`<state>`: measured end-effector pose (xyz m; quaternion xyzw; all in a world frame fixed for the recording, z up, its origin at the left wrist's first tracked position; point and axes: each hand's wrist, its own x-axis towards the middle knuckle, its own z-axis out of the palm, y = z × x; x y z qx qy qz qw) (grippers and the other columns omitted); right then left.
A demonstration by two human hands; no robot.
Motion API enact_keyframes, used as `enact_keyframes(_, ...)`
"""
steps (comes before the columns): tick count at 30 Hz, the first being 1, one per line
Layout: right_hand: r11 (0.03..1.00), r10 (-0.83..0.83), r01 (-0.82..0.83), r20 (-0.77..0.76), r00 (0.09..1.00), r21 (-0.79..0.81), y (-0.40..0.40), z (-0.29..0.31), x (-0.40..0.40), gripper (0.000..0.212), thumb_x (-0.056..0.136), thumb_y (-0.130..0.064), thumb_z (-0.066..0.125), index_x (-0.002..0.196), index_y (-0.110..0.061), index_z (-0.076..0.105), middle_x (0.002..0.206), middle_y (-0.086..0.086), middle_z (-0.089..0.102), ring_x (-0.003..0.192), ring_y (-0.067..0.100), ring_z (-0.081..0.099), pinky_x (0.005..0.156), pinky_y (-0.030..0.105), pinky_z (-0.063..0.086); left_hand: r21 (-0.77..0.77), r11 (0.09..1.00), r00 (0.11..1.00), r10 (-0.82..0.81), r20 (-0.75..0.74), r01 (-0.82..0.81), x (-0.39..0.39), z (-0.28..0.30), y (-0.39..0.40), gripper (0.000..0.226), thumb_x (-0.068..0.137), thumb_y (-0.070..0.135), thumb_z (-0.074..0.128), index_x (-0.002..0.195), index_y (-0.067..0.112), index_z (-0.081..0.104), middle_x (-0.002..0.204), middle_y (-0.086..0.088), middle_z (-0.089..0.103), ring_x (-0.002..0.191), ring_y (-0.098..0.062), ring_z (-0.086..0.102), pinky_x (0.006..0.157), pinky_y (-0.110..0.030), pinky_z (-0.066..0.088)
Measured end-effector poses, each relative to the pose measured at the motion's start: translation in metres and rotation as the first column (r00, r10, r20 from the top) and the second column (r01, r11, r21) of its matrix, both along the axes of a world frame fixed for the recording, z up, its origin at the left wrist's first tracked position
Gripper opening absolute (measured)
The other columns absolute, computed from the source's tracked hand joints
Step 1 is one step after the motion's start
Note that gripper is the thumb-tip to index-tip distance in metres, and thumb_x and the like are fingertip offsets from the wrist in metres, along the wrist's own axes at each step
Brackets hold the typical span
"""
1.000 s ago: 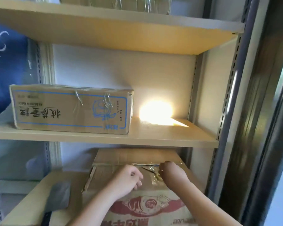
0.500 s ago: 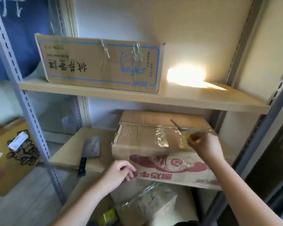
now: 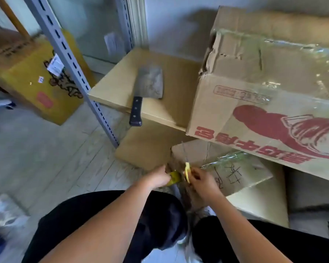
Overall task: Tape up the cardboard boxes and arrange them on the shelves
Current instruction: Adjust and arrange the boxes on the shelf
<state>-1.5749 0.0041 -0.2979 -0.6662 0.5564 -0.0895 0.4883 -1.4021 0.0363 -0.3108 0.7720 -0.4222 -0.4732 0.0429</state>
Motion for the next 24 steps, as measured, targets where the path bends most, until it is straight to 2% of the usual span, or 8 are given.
enact_keyframes(3,0.999,-0.046,0.045,0.036,0.998,0.016,-0.015,-0.027,0.007,0.023,0.096,-0.023,0.059,0.074,-0.03,0.063,0.056,-0.007,0.063,0.049,0.008,0.058,0.045,0.012,0.038,-0.007,0.999,0.991,0.037,-0.127,-0.039,0.01,-0.034,-0.008,0.043,0.069,0.048,0.065,0.104,0.022,0.067,0.111,-0.003,0.071,0.103,-0.023,0.065,0.087,-0.032,0.053)
enact_keyframes(6,0.996,-0.066,0.061,0.073,0.995,0.062,-0.02,-0.038,0.007,0.023,0.096,-0.016,0.06,0.076,-0.024,0.067,0.05,-0.001,0.059,0.041,0.012,0.055,0.044,0.017,0.042,0.002,1.0,0.981,0.03,-0.189,-0.03,0.015,-0.049,-0.006,0.028,0.084,0.027,0.068,0.112,0.021,0.066,0.115,-0.001,0.07,0.108,-0.019,0.064,0.096,-0.035,0.052)
enact_keyframes(9,0.993,-0.032,0.022,0.086,0.996,0.112,-0.025,-0.028,0.008,0.024,0.097,-0.019,0.059,0.077,-0.028,0.068,0.054,0.001,0.061,0.045,0.017,0.06,0.047,0.027,0.048,-0.081,0.996,0.982,0.012,-0.191,-0.028,0.011,-0.059,-0.001,0.024,0.094,0.027,0.059,0.117,0.024,0.064,0.12,0.001,0.068,0.104,-0.015,0.064,0.092,-0.03,0.053)
enact_keyframes(12,0.991,0.053,-0.051,-0.013,0.999,0.121,-0.021,0.002,0.005,0.021,0.094,-0.047,0.058,0.084,-0.029,0.064,0.059,0.001,0.064,0.046,0.018,0.062,0.051,0.034,0.053,-0.11,0.989,0.966,0.067,-0.25,-0.097,0.011,-0.053,0.006,0.02,0.097,0.022,0.058,0.113,0.016,0.067,0.114,-0.006,0.07,0.09,-0.017,0.066,0.073,-0.019,0.054)
enact_keyframes(15,0.957,0.144,-0.098,-0.151,0.978,0.274,0.009,0.04,0.002,0.059,0.084,-0.076,0.043,0.091,-0.02,0.061,0.064,0.009,0.066,0.047,0.021,0.066,0.046,0.03,0.053,-0.143,0.975,0.952,0.126,-0.279,-0.171,0.019,-0.045,0.011,0.011,0.093,0.017,0.064,0.1,0.011,0.07,0.1,-0.01,0.071,0.079,-0.019,0.065,0.06,-0.015,0.053)
enact_keyframes(17,0.898,0.2,-0.1,-0.197,0.96,0.428,0.033,0.058,-0.001,0.073,0.082,-0.08,0.039,0.091,-0.01,0.061,0.07,0.012,0.064,0.048,0.023,0.065,0.047,0.03,0.054,-0.136,0.973,0.946,0.139,-0.294,-0.185,0.021,-0.038,0.013,0.005,0.091,0.02,0.066,0.087,0.018,0.07,0.091,-0.002,0.07,0.074,-0.014,0.063,0.066,-0.021,0.055)
enact_keyframes(20,0.825,0.209,-0.027,-0.26,0.943,0.564,0.054,0.054,0.0,0.078,0.078,-0.083,0.042,0.09,-0.007,0.06,0.074,0.009,0.062,0.047,0.02,0.063,0.051,0.029,0.056,-0.134,0.977,0.954,0.126,-0.271,-0.167,0.021,-0.037,0.012,0.011,0.088,0.025,0.066,0.079,0.029,0.069,0.091,0.007,0.07,0.088,-0.012,0.064,0.087,-0.031,0.051)
enact_keyframes(24,0.818,0.061,0.107,-0.271,0.961,0.565,0.045,0.023,0.023,0.076,0.078,-0.079,0.05,0.088,-0.003,0.057,0.068,0.011,0.057,0.044,0.022,0.06,0.051,0.029,0.055,-0.115,0.977,0.95,0.144,-0.277,-0.182,0.021,-0.037,0.01,0.007,0.086,0.024,0.068,0.08,0.026,0.07,0.087,0.004,0.07,0.084,-0.014,0.065,0.085,-0.031,0.053)
